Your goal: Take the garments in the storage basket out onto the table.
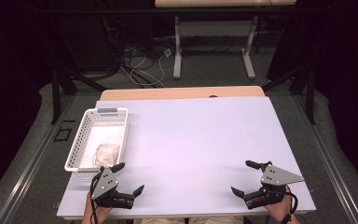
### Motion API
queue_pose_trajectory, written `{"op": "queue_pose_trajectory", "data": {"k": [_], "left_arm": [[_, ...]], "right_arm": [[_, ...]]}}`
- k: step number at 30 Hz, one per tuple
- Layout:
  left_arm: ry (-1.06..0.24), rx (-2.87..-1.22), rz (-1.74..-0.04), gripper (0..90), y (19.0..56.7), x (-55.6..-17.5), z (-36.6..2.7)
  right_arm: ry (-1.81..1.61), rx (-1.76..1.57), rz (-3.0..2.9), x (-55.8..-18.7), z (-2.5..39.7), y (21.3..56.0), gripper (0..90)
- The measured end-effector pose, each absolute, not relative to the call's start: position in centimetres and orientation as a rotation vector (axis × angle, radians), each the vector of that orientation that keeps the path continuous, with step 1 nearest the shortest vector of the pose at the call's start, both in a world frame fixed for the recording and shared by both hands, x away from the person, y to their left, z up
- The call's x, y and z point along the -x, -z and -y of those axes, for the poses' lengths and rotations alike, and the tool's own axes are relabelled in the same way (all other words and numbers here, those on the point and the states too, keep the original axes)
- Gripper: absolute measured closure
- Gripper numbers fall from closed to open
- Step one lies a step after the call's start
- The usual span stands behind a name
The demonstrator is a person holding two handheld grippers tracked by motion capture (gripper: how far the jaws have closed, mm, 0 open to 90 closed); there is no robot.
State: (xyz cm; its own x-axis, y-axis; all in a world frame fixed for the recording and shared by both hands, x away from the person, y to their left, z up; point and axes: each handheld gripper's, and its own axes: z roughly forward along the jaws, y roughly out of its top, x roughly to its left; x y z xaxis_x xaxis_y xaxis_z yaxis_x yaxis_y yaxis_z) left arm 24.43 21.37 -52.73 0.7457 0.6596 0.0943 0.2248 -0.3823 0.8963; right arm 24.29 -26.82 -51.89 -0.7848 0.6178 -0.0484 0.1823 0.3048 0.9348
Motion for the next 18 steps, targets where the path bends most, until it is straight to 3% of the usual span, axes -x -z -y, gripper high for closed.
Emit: {"op": "queue_pose_trajectory", "data": {"k": [18], "left_arm": [[-0.535, -1.966, -0.688, 0.1, 51.6, -25.6, -21.7]], "right_arm": [[-1.47, -0.723, -2.176, -24.3, 26.8, 52.0, 0.0]]}}
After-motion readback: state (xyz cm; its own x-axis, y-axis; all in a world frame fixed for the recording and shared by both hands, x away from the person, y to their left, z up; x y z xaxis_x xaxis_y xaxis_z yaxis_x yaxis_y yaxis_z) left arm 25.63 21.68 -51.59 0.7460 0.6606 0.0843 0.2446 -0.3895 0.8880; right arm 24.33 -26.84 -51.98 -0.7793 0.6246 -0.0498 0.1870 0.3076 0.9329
